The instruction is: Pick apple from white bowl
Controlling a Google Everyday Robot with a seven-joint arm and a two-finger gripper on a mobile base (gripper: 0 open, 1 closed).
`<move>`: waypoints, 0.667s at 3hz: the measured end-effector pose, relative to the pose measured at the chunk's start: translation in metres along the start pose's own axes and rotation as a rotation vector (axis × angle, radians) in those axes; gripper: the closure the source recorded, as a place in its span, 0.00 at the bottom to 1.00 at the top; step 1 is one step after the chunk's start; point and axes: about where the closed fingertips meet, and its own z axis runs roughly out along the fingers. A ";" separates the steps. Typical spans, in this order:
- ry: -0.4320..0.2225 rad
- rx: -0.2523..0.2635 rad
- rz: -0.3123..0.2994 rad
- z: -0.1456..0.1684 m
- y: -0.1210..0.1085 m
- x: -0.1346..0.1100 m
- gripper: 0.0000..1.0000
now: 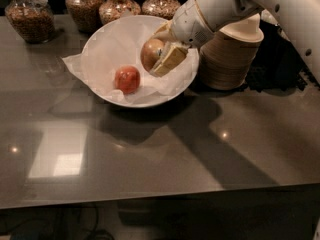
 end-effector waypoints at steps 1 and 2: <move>0.021 0.008 -0.063 -0.027 0.057 -0.045 1.00; 0.021 0.008 -0.063 -0.027 0.057 -0.045 1.00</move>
Offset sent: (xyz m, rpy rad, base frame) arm -0.1093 -0.0007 0.0466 -0.0413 -0.0817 0.0274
